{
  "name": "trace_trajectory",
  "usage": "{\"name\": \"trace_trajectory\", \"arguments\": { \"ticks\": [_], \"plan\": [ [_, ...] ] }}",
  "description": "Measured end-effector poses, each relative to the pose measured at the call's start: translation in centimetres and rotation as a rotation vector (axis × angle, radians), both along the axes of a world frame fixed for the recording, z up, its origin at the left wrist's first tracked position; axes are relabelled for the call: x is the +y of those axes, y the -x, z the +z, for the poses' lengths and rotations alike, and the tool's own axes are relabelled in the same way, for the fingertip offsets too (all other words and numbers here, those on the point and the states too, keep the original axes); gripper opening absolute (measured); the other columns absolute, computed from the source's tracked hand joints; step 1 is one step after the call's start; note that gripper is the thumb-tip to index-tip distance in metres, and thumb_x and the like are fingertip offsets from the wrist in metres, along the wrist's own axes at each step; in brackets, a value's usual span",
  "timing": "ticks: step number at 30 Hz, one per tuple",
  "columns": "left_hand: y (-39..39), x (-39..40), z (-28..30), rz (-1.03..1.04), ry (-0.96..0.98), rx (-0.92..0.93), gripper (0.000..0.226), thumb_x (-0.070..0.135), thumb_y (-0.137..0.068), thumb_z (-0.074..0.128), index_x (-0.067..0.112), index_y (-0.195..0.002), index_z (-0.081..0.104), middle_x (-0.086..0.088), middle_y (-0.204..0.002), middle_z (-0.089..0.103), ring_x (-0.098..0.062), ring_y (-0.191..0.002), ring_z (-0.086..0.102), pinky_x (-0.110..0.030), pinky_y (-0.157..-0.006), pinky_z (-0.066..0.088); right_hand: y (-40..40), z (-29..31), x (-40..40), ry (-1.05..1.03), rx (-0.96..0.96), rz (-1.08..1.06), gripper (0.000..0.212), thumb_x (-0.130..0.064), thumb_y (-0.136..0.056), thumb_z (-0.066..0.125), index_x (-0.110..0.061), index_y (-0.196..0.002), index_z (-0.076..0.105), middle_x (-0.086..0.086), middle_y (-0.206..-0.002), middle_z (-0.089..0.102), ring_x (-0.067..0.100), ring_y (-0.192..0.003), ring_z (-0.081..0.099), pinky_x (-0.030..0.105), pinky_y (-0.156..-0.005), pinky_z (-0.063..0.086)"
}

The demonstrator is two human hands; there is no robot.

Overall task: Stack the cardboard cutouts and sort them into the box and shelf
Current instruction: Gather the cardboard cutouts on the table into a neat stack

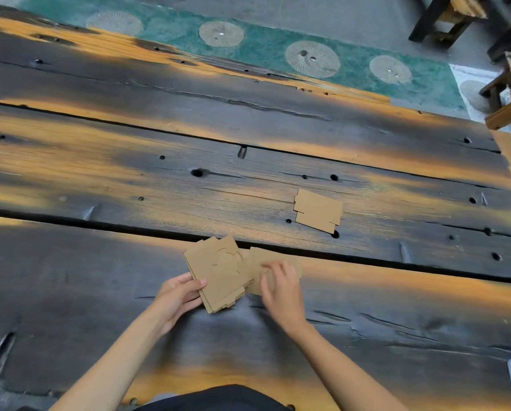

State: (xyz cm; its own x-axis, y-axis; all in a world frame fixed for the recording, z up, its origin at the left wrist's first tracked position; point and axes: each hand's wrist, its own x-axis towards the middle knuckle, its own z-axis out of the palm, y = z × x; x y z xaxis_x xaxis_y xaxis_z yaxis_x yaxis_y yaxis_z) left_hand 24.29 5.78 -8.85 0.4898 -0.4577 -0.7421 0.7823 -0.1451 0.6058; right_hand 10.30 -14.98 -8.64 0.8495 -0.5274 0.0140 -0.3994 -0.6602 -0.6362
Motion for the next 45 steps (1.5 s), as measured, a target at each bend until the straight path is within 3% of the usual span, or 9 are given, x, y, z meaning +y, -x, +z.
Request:
{"name": "trace_trajectory", "arguments": {
  "ticks": [2,5,10,18,24,34,40,42,45],
  "plan": [
    [-0.6,0.5,-0.1,-0.018,-0.033,-0.021,0.033,0.004,-0.093,0.066,0.011,-0.125,0.068,-0.01,-0.117,0.078,-0.026,-0.111,0.074,-0.042,-0.103,0.052,0.0,-0.9,-2.8,-0.009,0.204,-0.086,0.04,-0.023,-0.093,0.064,-0.014,-0.131,0.056,0.003,-0.123,0.056,0.023,-0.118,0.051,0.034,-0.103,0.043],
    [-1.2,0.9,-0.3,-0.012,-0.059,-0.032,0.035,0.005,-0.092,0.07,0.012,-0.125,0.063,-0.01,-0.115,0.079,-0.025,-0.106,0.076,-0.036,-0.089,0.058,0.0,-2.0,-6.2,-0.04,0.444,-0.163,0.081,-0.038,-0.084,0.076,-0.014,-0.15,0.036,0.01,-0.143,0.044,0.028,-0.135,0.038,0.037,-0.112,0.034],
    [-2.0,1.2,-1.0,-0.014,-0.103,-0.039,0.037,0.007,-0.091,0.072,0.014,-0.125,0.061,-0.008,-0.113,0.079,-0.025,-0.104,0.077,-0.036,-0.087,0.058,-0.1,-3.4,-7.7,-0.085,0.657,-0.137,0.126,-0.056,-0.064,0.088,-0.015,-0.159,0.015,0.012,-0.16,0.021,0.03,-0.148,0.021,0.042,-0.12,0.029],
    [-2.8,0.9,-1.6,-0.019,-0.15,-0.033,0.035,0.008,-0.09,0.073,0.015,-0.123,0.062,-0.005,-0.11,0.081,-0.021,-0.1,0.078,-0.03,-0.077,0.061,-0.2,-3.8,-7.1,-0.012,0.644,-0.12,0.094,-0.062,-0.059,0.089,-0.014,-0.126,0.046,0.007,-0.14,0.037,0.025,-0.127,0.038,0.04,-0.102,0.048],
    [-2.9,0.7,-1.5,-0.022,-0.164,-0.028,0.033,0.006,-0.092,0.07,0.014,-0.123,0.063,-0.007,-0.109,0.08,-0.022,-0.099,0.078,-0.032,-0.08,0.06,-0.9,-3.6,-7.1,-0.067,0.659,-0.097,0.113,-0.055,-0.06,0.092,-0.019,-0.147,0.03,0.011,-0.139,0.032,0.029,-0.131,0.033,0.041,-0.105,0.043],
    [-2.8,1.6,-1.4,-0.018,-0.183,-0.04,0.034,0.007,-0.092,0.071,0.015,-0.124,0.064,-0.007,-0.11,0.08,-0.023,-0.101,0.077,-0.038,-0.087,0.059,-0.9,-3.3,-7.4,-0.002,0.677,-0.059,0.102,-0.066,-0.041,0.093,-0.02,-0.113,0.037,-0.001,-0.113,0.039,0.02,-0.106,0.04,0.035,-0.092,0.046],
    [-3.1,2.0,-0.9,-0.02,-0.182,-0.057,0.031,0.008,-0.094,0.069,0.016,-0.123,0.064,-0.006,-0.108,0.081,-0.022,-0.1,0.078,-0.034,-0.081,0.06,0.2,-2.5,-7.9,-0.568,0.25,-0.174,0.05,-0.009,-0.078,0.083,-0.024,-0.104,0.043,-0.002,-0.101,0.055,0.026,-0.096,0.056,0.03,-0.069,0.052],
    [-3.2,1.9,-0.7,-0.035,-0.18,-0.074,0.03,0.007,-0.094,0.068,0.015,-0.123,0.064,-0.007,-0.108,0.081,-0.021,-0.098,0.078,-0.031,-0.076,0.061,0.4,-1.4,-8.4,-0.757,0.127,-0.255,0.032,-0.003,-0.088,0.074,-0.026,-0.103,0.058,0.002,-0.103,0.065,0.028,-0.095,0.066,0.027,-0.07,0.059],
    [-3.3,1.5,-0.2,-0.06,-0.18,-0.107,0.029,0.009,-0.095,0.068,0.017,-0.122,0.065,-0.005,-0.106,0.081,-0.019,-0.095,0.079,-0.027,-0.068,0.062,0.1,0.6,-9.5,-0.914,0.002,-0.343,0.031,-0.007,-0.093,0.07,-0.029,-0.114,0.065,0.006,-0.112,0.07,0.018,-0.096,0.073,0.042,-0.082,0.061]
  ]
}}
